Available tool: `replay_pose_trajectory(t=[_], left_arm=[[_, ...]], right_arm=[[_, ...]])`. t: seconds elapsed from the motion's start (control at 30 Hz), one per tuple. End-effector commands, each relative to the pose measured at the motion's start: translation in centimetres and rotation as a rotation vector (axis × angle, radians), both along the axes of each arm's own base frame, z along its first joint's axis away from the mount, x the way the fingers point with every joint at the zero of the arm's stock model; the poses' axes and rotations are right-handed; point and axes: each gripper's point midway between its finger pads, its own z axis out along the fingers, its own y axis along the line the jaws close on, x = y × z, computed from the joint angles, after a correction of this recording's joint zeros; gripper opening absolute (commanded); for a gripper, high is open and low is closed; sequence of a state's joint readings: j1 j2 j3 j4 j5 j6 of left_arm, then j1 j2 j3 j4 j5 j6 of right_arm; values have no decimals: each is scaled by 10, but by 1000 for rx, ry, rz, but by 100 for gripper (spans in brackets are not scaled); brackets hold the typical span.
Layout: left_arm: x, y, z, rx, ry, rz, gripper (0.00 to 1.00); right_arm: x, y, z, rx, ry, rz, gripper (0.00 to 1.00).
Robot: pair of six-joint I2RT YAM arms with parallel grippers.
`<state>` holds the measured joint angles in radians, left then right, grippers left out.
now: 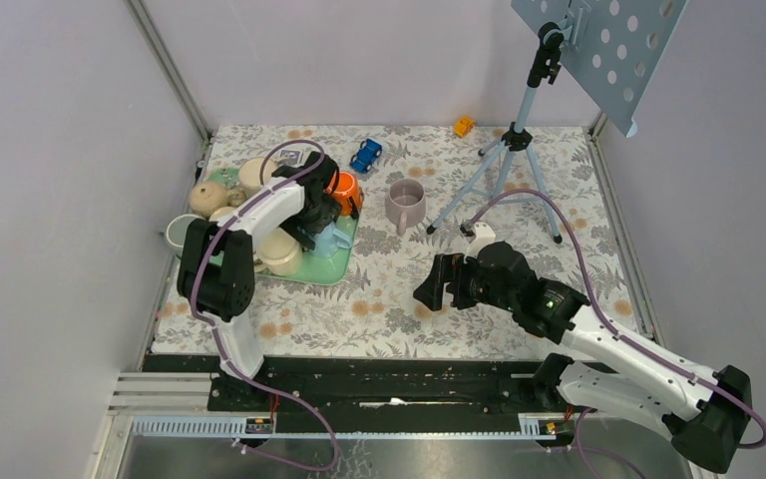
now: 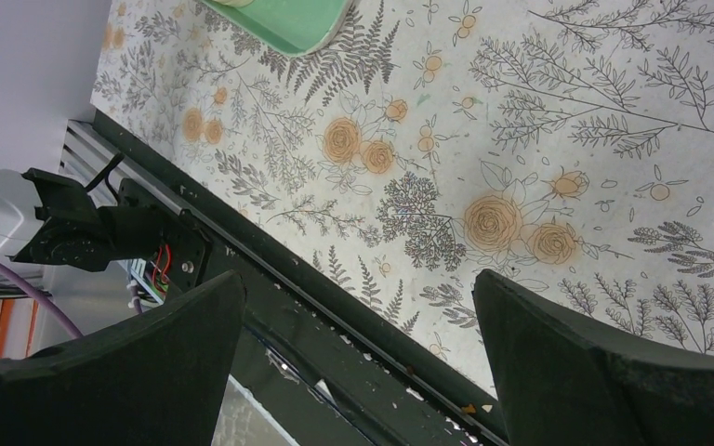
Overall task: Turn the mug right side up
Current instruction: Turn over the cup on the tray.
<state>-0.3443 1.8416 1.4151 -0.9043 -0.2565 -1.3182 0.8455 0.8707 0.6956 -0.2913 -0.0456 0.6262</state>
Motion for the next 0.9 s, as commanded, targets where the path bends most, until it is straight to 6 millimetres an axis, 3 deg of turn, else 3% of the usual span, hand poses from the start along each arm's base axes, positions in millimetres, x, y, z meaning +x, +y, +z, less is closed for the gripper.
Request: replay_pose_trajectory(t=[0.0, 0.07, 0.57, 0.87], left_arm=[[-1, -10, -2, -56, -31, -103, 10], [-4, -11, 2, -57, -41, -142, 0], [-5, -35, 76, -218, -370, -334, 0], [-12, -65, 137, -402, -617, -460, 0]], right_arm=[[6, 9, 4, 34, -22, 10, 100], [7, 10, 3, 38, -25, 10, 100], [23, 19, 20, 107, -14, -79, 100], [40, 28, 54, 274, -20, -193, 100]])
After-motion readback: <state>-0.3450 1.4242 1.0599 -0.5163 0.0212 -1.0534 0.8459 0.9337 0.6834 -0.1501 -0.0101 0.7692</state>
